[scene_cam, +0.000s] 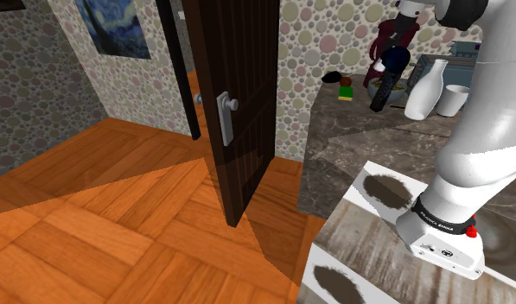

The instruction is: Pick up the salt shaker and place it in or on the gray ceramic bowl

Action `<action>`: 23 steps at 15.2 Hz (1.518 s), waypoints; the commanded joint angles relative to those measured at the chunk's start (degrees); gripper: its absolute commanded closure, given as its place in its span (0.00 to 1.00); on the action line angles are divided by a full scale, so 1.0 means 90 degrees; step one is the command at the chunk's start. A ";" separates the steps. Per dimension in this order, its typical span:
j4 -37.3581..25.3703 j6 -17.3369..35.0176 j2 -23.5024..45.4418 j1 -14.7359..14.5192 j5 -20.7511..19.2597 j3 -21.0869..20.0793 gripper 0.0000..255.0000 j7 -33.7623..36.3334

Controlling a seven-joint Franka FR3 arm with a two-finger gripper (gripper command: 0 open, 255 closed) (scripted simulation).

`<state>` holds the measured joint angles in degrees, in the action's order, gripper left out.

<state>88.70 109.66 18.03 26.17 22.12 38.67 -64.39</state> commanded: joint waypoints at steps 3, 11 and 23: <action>-0.0885 -0.0507 0.0606 0.0712 0.0408 0.0023 1.00 -0.0547; -0.1107 -0.0438 0.1045 0.1152 0.0701 -0.0030 1.00 -0.0952; -0.0345 0.0378 0.1170 0.1059 0.0876 -0.0116 1.00 -0.1214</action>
<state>85.36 112.88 28.22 35.61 29.88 37.74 -75.15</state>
